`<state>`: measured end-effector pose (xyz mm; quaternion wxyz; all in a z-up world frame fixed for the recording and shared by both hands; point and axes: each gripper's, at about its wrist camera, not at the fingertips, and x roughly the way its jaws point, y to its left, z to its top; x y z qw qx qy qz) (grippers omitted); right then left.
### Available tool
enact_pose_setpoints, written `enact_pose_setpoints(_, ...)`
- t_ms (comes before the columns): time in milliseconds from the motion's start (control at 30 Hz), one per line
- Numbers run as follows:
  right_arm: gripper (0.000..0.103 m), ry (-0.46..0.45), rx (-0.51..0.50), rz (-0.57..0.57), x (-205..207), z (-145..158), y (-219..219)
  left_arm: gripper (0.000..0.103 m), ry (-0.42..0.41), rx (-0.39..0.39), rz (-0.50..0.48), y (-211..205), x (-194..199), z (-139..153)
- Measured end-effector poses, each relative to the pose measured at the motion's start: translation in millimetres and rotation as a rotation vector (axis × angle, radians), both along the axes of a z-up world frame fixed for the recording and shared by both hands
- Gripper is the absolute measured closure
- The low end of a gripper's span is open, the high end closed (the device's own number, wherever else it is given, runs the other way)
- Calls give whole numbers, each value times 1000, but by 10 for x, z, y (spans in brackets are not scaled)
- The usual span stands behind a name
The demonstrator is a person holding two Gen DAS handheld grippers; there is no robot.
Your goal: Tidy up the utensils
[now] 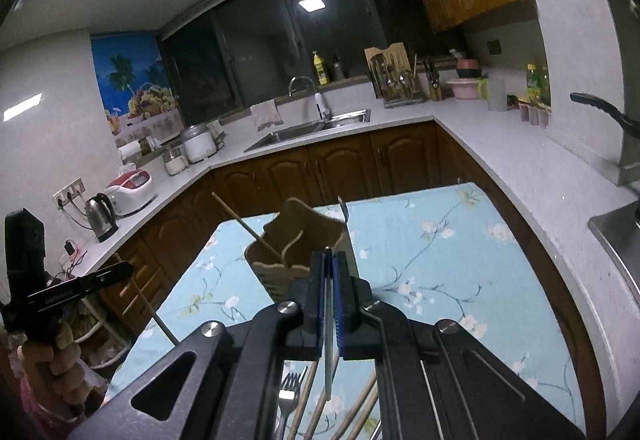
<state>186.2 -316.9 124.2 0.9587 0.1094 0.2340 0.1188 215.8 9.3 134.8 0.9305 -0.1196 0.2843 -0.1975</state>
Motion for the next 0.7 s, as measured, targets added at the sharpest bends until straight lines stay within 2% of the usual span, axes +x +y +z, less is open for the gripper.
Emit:
enact_pose_setpoints(233,99,-51,3,-6,187,214,28,99,-61,-22,22,8,211,251)
enact_pose_setpoints(467,99,-123,13,-20,464,506,55,99,-144,-10,67,-14,460,573)
enact_pose_setpoints(700,99,-170,14,-44,848,734,111,99,-202,-19,127,-27,889,842)
